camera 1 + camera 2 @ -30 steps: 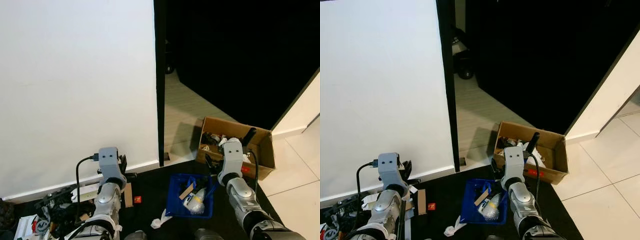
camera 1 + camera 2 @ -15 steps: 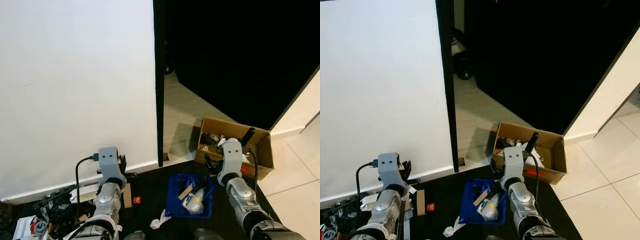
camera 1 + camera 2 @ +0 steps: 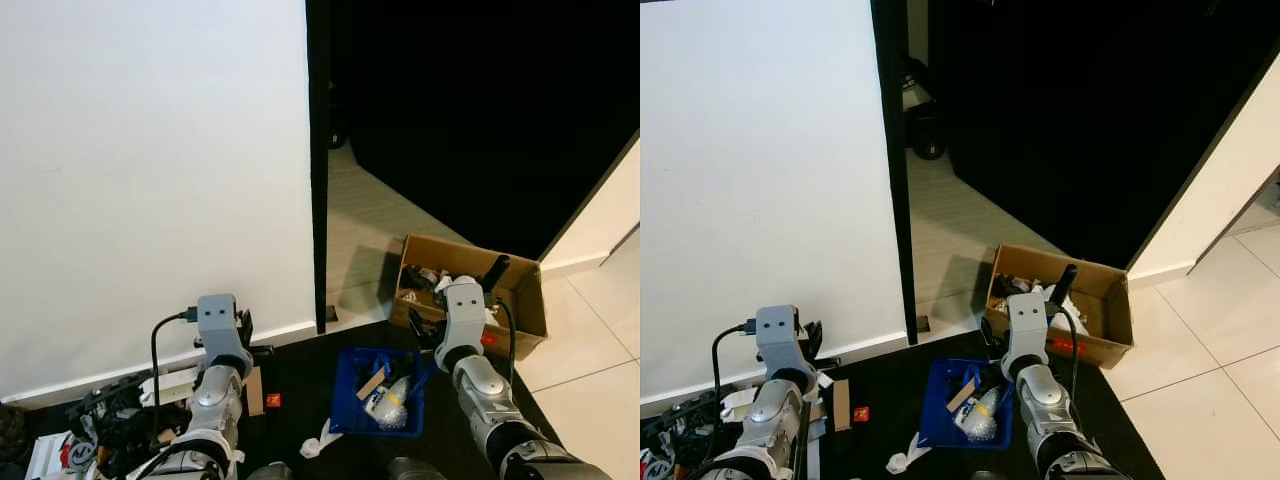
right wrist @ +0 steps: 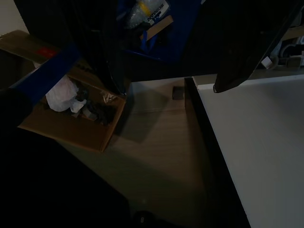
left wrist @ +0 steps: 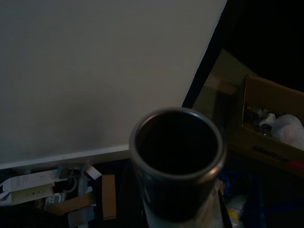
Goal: Sweep floor
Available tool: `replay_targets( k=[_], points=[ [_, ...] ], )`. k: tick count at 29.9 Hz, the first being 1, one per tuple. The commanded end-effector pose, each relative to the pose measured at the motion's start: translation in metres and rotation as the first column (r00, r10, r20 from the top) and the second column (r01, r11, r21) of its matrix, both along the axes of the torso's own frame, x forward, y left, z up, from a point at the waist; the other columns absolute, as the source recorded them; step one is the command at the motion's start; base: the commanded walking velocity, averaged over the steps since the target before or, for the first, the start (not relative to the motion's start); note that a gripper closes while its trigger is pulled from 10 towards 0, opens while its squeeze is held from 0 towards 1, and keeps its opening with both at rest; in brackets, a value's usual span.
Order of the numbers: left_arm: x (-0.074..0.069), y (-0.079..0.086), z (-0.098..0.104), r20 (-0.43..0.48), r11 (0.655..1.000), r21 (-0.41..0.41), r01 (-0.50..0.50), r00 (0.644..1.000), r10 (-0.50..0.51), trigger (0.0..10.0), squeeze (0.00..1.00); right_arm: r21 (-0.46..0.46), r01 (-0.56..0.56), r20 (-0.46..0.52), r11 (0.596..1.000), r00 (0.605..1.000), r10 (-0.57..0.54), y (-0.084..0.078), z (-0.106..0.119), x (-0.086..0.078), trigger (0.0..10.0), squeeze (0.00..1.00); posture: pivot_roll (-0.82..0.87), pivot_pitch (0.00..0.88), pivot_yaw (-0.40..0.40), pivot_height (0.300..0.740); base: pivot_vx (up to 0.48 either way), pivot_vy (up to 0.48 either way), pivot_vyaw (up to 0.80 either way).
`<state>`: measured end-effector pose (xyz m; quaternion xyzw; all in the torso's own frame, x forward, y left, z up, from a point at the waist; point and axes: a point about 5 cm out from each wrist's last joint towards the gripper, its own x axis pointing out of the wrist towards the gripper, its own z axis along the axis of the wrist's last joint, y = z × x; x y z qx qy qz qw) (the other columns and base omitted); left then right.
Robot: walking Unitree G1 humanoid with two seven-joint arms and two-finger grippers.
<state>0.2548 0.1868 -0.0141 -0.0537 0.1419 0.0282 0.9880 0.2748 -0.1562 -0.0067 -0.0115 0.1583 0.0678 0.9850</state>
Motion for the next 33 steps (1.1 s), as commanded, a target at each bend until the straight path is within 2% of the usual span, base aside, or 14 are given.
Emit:
replay_targets(
  k=[1,33],
  points=[
    [-0.0083,-0.0033,-0.0103,-0.065,1.000,-0.006,-0.001,0.998,0.000,10.0,0.00,0.011,0.014,-0.010,1.000,1.000,-0.014,-0.0006,-0.0006,0.0004,10.0,0.00,-0.03,0.000,-0.015,0.740,0.000,0.000,0.00],
    [-0.0050,-0.0025,-0.0080,-0.058,1.000,-0.002,-0.006,0.998,0.006,10.0,0.00,0.002,0.016,-0.010,1.000,1.000,-0.016,0.0007,0.0009,0.0030,10.0,0.00,-0.02,0.000,-0.011,0.740,0.000,0.000,0.00]
  ],
)
